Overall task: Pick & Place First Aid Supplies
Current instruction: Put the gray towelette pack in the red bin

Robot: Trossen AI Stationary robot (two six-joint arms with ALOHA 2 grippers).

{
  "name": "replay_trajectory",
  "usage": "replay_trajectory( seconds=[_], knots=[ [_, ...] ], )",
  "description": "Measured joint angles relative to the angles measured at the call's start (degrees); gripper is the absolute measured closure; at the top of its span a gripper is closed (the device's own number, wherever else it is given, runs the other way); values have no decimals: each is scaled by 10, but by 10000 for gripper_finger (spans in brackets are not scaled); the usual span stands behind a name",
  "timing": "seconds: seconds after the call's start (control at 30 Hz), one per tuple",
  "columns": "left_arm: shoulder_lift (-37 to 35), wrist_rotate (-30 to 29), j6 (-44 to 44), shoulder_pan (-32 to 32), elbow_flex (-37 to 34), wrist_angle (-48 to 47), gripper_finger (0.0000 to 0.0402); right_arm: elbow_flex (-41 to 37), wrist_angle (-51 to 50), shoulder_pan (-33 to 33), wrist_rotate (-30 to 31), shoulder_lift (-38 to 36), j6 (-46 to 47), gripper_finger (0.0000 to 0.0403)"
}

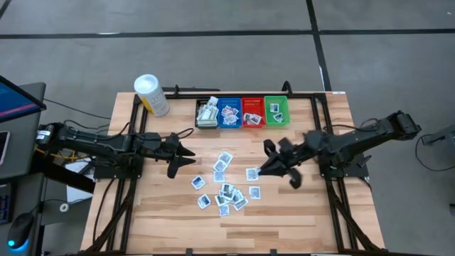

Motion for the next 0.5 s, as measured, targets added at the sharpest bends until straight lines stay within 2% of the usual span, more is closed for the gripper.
replay_trajectory(
  seconds=[0.1, 0.5],
  knots=[
    [0, 0, 0, 0, 0, 0, 247, 1, 39, 0, -16, -13, 0, 391],
    [0, 0, 2, 0, 0, 0, 247, 1, 40, 0, -24, -14, 0, 389]
  ],
)
